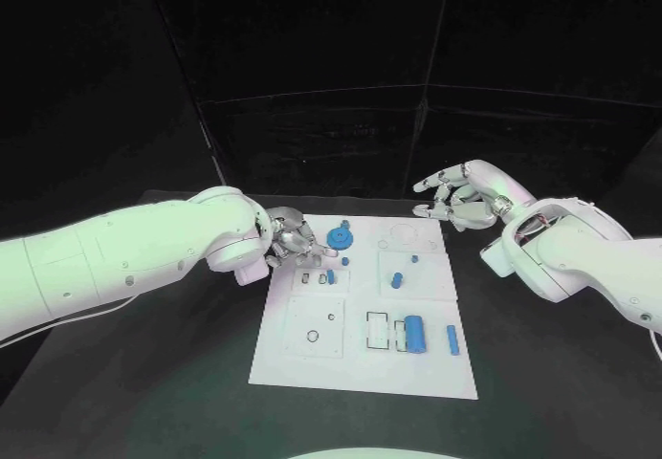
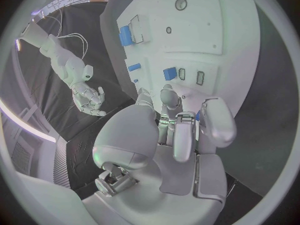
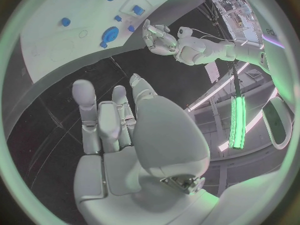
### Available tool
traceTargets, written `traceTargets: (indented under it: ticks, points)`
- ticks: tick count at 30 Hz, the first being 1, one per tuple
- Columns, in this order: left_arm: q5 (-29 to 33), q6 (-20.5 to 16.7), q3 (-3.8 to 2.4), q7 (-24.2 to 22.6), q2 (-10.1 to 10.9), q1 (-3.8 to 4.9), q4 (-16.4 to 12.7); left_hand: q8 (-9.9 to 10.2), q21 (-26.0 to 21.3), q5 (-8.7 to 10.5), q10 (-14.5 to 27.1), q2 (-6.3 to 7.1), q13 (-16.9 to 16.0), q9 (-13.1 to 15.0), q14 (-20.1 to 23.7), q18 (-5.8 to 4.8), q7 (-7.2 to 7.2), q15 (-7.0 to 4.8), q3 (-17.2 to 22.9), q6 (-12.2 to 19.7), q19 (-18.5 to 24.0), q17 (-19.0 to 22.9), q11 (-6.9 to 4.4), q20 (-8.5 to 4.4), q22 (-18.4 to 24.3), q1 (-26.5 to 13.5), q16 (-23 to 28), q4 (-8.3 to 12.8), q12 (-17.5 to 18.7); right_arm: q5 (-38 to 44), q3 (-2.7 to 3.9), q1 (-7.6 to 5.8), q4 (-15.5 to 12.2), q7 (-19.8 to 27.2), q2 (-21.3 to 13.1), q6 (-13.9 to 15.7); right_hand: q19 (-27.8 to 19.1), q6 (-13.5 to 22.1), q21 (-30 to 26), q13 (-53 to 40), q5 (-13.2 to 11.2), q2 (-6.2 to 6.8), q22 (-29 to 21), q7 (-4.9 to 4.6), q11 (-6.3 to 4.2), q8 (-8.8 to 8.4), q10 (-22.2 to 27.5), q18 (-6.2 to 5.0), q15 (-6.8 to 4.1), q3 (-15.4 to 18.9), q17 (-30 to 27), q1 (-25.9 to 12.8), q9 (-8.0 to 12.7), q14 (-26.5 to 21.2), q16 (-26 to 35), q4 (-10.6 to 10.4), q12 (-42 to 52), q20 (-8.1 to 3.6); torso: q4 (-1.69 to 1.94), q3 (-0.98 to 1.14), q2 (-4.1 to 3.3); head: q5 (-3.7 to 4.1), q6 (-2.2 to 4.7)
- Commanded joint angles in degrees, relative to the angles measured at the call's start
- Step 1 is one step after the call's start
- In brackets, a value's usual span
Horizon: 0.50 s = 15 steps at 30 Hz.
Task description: Assemble the parts on the task board
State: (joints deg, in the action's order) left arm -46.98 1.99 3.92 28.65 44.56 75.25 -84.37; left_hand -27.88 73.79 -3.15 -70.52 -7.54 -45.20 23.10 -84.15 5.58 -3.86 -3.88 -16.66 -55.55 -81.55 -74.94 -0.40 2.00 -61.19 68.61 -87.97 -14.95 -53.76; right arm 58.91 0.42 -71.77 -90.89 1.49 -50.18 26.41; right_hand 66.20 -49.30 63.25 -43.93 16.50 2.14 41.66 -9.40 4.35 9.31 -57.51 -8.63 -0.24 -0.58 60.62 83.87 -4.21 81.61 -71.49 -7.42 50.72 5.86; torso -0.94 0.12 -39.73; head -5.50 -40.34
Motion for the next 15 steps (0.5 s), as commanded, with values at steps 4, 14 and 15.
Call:
traceTargets:
  ticks: [4,14,15]
  points:
    - [-7.53,4.32,0.09,6.01,-2.42,0.69,1.41,-1.77,3.4,0.12,-1.69,0.02,-4.37,1.58,-5.8,-1.46,0.26,-0.44,-0.38,0.63,-1.93,-14.84,-0.19,-0.13,-5.63,0.23,-1.9,-0.91,-4.03,-10.19,0.05,-0.26,1.61,7.33,0.66,4.46,-3.81,0.48,-9.15,5.68,2.01,0.3,-11.18,-0.3,0.15,0.27,0.73,-1.85,0.11,0.55,-7.8,1.43,0.31,-2.26,7.5,-0.74,-4.46,0.04,-0.07,0.18,0.2,0.06,-0.19]
    - [-8.07,6.17,2.93,6.63,-5.63,2.29,3.3,-3.23,4.89,0.12,-2.65,0.04,-6.92,2.99,-5.85,-1.85,0.52,-0.6,-0.81,0.98,-2.57,-15.06,-0.42,-0.29,-8.08,-0.3,-2.03,-1.22,-6.39,-11.67,0.04,-0.31,2.55,7.86,1.75,4.64,-3.92,1.21,-13.0,8.95,2.5,0.64,-14.01,-0.57,0.48,0.53,1.67,-1.93,0.45,1.17,-13.18,1.94,0.27,-4.41,13.21,-1.6,-5.97,0.32,-0.21,0.18,0.04,-0.27,-0.76]
    - [-8.08,6.42,3.13,6.67,-5.87,2.39,3.48,-3.26,4.91,0.12,-2.66,0.04,-6.99,3.03,-5.85,-1.85,0.52,-0.6,-0.83,1.0,-2.58,-15.06,-0.42,-0.29,-8.12,-0.34,-2.03,-1.24,-6.45,-11.7,0.04,-0.31,2.6,7.88,1.79,4.65,-3.97,1.25,-13.29,9.21,2.53,0.67,-14.18,-0.59,0.51,0.57,1.77,-1.93,0.48,1.23,-13.75,1.98,0.26,-4.69,13.82,-1.66,-6.09,0.36,-0.2,0.16,0.05,-0.25,-0.86]
